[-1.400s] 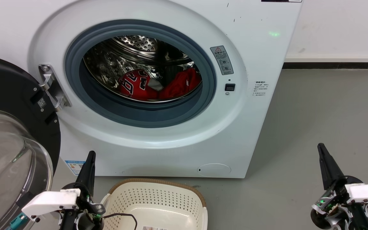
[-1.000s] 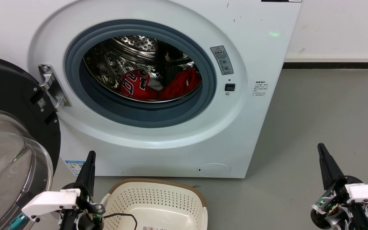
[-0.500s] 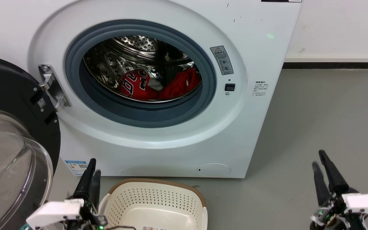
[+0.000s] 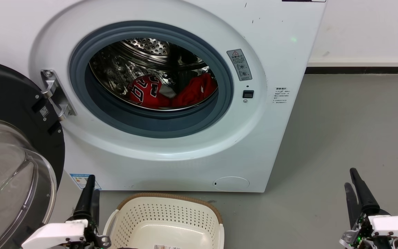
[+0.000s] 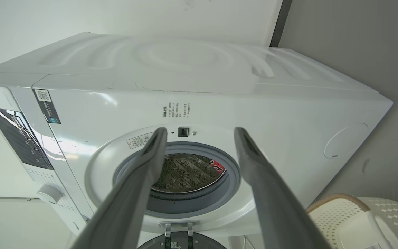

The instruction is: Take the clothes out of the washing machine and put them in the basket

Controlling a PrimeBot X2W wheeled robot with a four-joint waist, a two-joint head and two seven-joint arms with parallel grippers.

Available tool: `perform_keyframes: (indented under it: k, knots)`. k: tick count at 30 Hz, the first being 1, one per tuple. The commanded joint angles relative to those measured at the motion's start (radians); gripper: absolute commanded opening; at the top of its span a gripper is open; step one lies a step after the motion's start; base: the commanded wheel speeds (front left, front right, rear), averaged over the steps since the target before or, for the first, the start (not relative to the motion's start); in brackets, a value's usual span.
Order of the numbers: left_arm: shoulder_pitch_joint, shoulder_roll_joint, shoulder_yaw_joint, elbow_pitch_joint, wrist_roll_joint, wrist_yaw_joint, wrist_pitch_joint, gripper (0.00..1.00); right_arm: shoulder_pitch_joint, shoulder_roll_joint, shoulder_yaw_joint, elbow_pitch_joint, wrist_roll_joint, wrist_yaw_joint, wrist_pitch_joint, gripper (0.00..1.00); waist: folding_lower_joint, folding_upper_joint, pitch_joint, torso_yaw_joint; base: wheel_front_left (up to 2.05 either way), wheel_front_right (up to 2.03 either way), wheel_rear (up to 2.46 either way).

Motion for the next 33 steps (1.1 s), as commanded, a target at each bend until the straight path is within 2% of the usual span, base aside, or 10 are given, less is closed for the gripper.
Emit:
perform_keyframes:
  k: [1, 7, 15, 20, 28, 33]
  knots:
    - [-0.012, 0.002, 0.011, -0.019, 0.013, 0.0, -0.011, 1.0, -0.013, -0.002, -0.008, -0.015, -0.03, 0.0, -0.011, 1.0, 0.0, 0.0, 0.0, 0.0, 0.0, 0.0, 0.0]
    - [-0.01, 0.002, 0.047, -0.022, 0.093, 0.0, -0.037, 1.0, -0.014, -0.002, -0.03, -0.03, -0.151, 0.0, -0.037, 1.0, 0.0, 0.0, 0.001, -0.001, 0.0, 0.0, 0.0]
    - [-0.017, 0.002, 0.105, -0.104, 0.264, 0.01, -0.07, 1.0, -0.012, -0.002, -0.037, -0.109, -0.399, 0.0, -0.07, 1.0, 0.0, 0.0, 0.005, -0.001, 0.0, 0.0, 0.0]
    - [-0.014, 0.003, 0.105, -0.186, 0.371, 0.05, -0.089, 1.0, -0.008, -0.002, -0.014, -0.177, -0.58, 0.0, -0.09, 1.0, 0.0, 0.0, 0.007, -0.002, 0.0, 0.0, 0.0]
    - [0.011, 0.003, 0.043, -0.313, 0.577, 0.132, -0.117, 1.0, -0.001, -0.002, 0.004, -0.265, -0.786, 0.0, -0.118, 1.0, 0.0, 0.0, 0.01, -0.004, 0.0, 0.0, 0.0]
    - [0.029, 0.003, -0.001, -0.358, 0.663, 0.182, -0.134, 1.0, 0.009, -0.002, 0.023, -0.3, -0.884, 0.0, -0.135, 1.0, 0.0, 0.0, 0.011, -0.004, 0.0, 0.0, 0.0]
